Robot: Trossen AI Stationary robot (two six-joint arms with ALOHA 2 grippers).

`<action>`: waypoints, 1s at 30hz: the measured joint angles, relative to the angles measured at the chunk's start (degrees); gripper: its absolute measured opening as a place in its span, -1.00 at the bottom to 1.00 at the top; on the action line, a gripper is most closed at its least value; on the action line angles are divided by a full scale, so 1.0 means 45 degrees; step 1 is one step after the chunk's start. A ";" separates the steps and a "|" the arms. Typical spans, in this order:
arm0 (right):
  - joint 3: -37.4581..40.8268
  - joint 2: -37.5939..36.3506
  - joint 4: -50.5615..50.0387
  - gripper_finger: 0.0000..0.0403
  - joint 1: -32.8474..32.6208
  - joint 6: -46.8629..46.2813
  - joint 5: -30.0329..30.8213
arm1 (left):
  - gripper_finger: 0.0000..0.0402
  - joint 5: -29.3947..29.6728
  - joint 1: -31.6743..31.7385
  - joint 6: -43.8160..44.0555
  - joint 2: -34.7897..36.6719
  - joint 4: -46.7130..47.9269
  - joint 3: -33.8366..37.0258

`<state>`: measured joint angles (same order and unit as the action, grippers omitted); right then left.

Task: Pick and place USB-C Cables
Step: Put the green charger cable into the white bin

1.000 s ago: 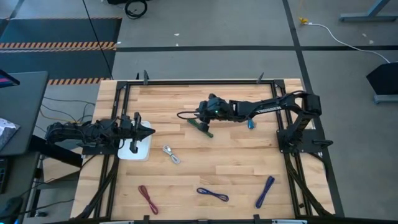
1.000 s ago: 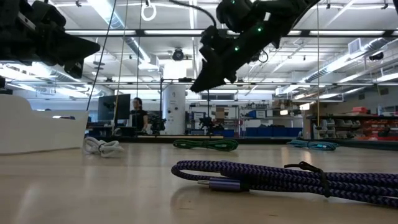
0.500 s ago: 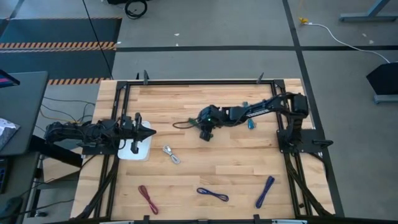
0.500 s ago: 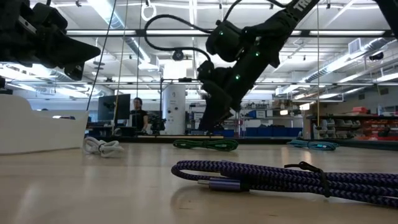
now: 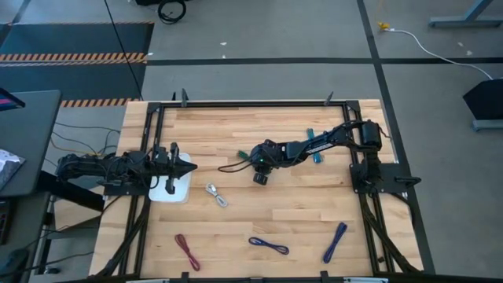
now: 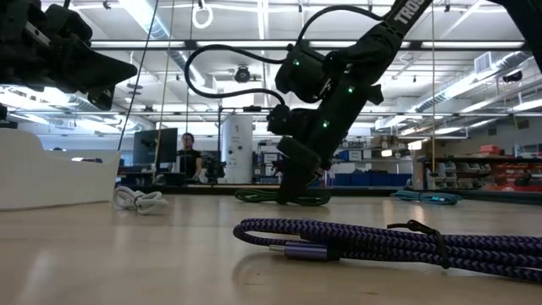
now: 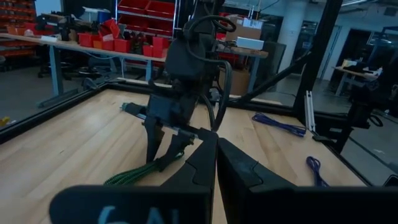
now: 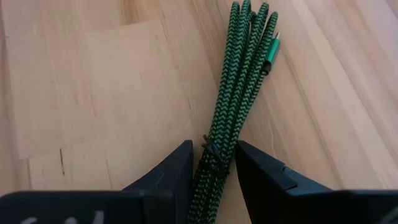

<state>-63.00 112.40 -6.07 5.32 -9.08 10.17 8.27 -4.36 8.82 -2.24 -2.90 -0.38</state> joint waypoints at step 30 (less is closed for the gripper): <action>-0.2151 -0.0389 0.3895 -0.88 -0.0769 0.2738 -0.2150 | -0.90 0.0029 0.0005 -0.1102 -0.0024 -0.0980 -0.0002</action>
<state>-72.68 110.65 11.46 1.86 3.24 0.50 8.40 -4.34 3.86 -2.35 -7.31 -0.38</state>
